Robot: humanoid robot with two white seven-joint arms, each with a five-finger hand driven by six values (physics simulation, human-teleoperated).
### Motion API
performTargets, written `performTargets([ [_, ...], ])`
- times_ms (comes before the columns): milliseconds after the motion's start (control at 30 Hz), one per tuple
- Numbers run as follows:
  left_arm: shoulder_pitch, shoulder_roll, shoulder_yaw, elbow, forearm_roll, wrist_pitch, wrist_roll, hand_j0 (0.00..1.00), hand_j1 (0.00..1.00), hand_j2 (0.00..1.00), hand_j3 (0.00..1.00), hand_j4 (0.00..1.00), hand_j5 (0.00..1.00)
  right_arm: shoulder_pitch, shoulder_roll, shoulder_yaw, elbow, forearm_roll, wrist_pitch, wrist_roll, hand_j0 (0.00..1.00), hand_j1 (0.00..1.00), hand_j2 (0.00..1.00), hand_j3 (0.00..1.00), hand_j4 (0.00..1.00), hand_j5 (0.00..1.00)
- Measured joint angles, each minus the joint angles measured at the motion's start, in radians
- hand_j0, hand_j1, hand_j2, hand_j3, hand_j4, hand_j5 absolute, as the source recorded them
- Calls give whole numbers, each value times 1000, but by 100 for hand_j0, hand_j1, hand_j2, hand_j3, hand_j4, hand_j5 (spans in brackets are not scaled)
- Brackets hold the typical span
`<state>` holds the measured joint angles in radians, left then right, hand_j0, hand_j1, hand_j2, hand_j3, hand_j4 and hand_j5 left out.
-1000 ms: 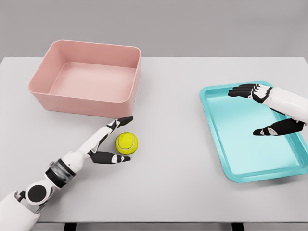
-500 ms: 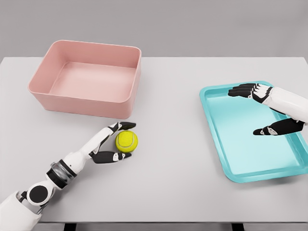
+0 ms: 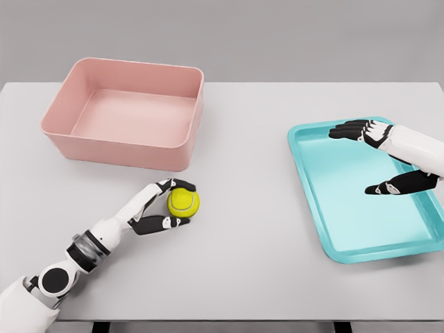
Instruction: Put the tennis from the blue tray into the pink basket with both arms
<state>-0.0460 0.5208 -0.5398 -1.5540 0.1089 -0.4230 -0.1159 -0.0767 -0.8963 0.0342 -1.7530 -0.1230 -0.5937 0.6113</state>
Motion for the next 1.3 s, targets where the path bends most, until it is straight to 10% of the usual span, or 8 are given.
performTargets([
  [1300,-166,-1,67,-173,27,-6,-3,55,55,55,55,55,55,-5,1,0,0,0,8,0,100,100,100,100,100,100],
])
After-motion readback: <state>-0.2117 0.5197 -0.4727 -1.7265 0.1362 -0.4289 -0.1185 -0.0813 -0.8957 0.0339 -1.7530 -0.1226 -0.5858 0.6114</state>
